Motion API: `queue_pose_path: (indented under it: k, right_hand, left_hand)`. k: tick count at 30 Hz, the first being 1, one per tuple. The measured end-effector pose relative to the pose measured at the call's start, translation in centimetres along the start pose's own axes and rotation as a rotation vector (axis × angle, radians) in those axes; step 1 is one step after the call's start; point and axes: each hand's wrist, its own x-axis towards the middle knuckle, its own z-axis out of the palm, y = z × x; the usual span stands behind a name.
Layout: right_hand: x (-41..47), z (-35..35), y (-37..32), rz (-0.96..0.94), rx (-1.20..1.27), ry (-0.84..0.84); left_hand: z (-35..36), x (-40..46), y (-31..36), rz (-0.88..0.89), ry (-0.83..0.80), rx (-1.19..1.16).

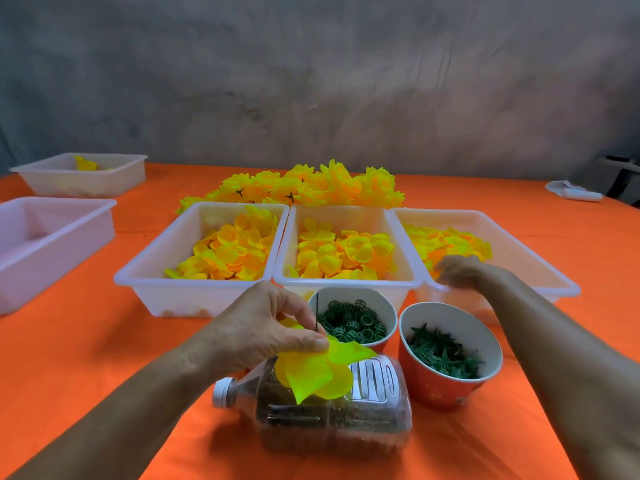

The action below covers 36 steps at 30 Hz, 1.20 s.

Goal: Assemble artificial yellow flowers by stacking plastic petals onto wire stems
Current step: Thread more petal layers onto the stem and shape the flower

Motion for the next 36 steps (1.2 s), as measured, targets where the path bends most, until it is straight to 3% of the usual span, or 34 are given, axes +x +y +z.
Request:
queue_pose_path:
  k: [13,16,19,21,36]
  right_hand:
    - [-0.2,0.9,1.0,0.096,0.461,0.437]
    - [-0.4,0.7,1.8,0.061,0.638,0.441]
    - [-1.5,-0.1,2.3,0.01,1.07,0.374]
    - [-2.0,-0.8,2.7,0.035,1.212,0.295]
    - [-4.7,-2.1,3.3,0.071,1.579,0.368]
  left_hand:
    - [0.3,-0.2,-0.1,0.0,0.018,-0.016]
    - [0.3,-0.2,-0.2,-0.007,0.015,-0.02]
    - [0.3,-0.1,-0.3,-0.005,0.02,-0.018]
    - [0.3,-0.1,-0.4,-0.004,0.026,-0.026]
    - [0.6,-0.2,-0.3,-0.018,0.061,-0.051]
